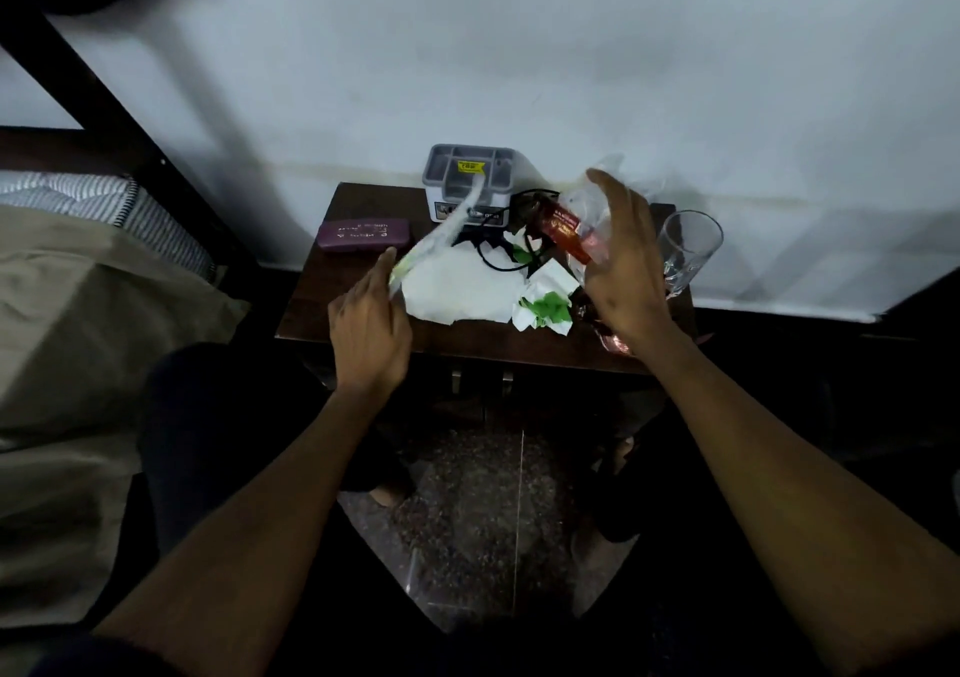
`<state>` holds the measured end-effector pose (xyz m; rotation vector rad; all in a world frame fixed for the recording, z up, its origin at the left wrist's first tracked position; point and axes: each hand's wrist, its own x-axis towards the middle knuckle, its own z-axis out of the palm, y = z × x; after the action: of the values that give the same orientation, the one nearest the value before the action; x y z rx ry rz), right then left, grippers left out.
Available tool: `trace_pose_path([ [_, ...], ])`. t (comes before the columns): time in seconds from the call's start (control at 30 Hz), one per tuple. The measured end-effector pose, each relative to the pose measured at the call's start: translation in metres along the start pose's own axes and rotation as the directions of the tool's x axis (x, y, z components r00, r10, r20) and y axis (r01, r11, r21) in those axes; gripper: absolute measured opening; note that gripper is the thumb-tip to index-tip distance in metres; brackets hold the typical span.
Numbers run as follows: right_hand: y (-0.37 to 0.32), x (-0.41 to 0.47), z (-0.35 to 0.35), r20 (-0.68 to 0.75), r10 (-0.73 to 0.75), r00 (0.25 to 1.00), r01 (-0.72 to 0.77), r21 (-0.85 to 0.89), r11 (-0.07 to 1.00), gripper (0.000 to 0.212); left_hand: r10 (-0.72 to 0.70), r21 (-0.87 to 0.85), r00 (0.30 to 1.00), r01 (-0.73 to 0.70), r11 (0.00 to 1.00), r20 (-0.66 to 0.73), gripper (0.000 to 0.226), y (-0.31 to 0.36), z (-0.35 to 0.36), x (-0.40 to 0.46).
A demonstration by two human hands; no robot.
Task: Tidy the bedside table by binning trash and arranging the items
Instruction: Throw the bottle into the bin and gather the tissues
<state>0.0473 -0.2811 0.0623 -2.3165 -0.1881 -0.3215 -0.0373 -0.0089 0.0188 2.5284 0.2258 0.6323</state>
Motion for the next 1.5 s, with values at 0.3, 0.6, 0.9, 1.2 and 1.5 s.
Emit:
trace_pose_path([
  [0.3,-0.044,0.011,-0.048,-0.004,0.221,0.975,-0.146,0.741,0.655,0.103,-0.202,-0.576,0.968,0.081,0.813,-0.149,0.027,0.102,0.002,0.039],
  [0.6,-0.057,0.007,-0.055,0.106,0.297,0.949,-0.154,0.977,0.145,0.088,-0.220,-0.911,0.915,0.377,0.168,0.338,0.037,0.210,0.021,0.027],
  [0.9,-0.035,-0.012,-0.091,-0.203,0.399,0.894,-0.062,0.826,0.560,0.078,-0.161,-0.937,0.953,0.285,0.200,0.255,0.034,0.279,0.046,0.000],
  [1.2,0.036,-0.031,-0.162,-0.476,0.470,0.744,0.001,0.703,0.711,0.056,0.109,-0.929,0.954,0.241,0.281,0.281,0.035,0.373,0.088,-0.024],
  [1.5,0.130,-0.065,-0.180,-0.593,0.652,0.472,-0.317,0.576,0.753,0.059,0.077,-0.597,0.776,0.415,0.687,0.627,0.058,0.413,0.175,-0.064],
])
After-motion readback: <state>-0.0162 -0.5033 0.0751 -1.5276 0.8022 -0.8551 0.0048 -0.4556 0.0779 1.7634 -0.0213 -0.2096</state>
